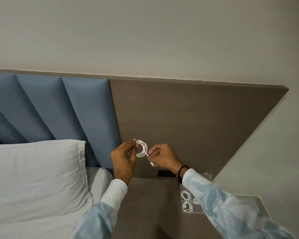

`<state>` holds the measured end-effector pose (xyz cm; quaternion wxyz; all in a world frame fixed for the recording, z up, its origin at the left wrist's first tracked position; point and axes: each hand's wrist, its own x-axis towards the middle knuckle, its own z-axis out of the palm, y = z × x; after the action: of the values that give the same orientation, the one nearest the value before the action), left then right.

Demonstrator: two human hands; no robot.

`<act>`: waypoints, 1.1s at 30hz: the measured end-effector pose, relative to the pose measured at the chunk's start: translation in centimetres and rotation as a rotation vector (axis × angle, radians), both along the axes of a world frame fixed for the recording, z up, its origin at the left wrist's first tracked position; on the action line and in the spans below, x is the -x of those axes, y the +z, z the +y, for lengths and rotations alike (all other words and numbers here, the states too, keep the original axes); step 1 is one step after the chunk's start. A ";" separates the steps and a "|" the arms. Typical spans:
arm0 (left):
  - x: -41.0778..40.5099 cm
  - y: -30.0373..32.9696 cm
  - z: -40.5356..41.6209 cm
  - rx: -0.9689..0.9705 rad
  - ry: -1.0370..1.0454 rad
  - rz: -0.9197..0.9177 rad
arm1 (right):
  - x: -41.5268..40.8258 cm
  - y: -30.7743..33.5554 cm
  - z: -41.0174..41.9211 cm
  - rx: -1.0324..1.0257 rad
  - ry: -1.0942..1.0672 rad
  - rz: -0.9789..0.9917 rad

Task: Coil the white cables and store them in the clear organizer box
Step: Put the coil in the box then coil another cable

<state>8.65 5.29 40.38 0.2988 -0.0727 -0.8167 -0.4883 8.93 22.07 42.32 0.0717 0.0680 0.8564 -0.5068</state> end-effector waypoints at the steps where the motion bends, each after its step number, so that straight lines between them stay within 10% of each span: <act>1: 0.3 0.1 -0.2 -0.103 0.006 -0.076 | 0.0 0.0 0.5 -0.185 0.076 0.126; 5: 0.9 0.5 0.1 -0.741 -0.101 -0.456 | 0.4 -0.1 2.1 -0.573 0.154 0.503; 9: 0.3 0.4 1.4 -1.139 -0.266 -0.675 | 0.3 -0.5 0.6 0.196 -0.270 0.274; 13: 0.5 -0.1 2.4 -1.130 -0.181 -0.673 | -0.1 0.1 -0.4 0.879 -0.388 -0.227; 25: 0.5 -3.1 6.9 -0.991 -0.138 -0.701 | -1.3 -2.6 2.6 0.552 -0.311 -0.130; 33: -0.7 -11.9 14.6 -0.742 -0.187 -0.994 | -3.2 -11.1 12.8 0.394 -0.377 -0.395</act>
<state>9.35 19.90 28.50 -0.1556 0.2004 -0.6241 -0.7390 12.14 34.83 31.22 0.1528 0.3069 0.6837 -0.6442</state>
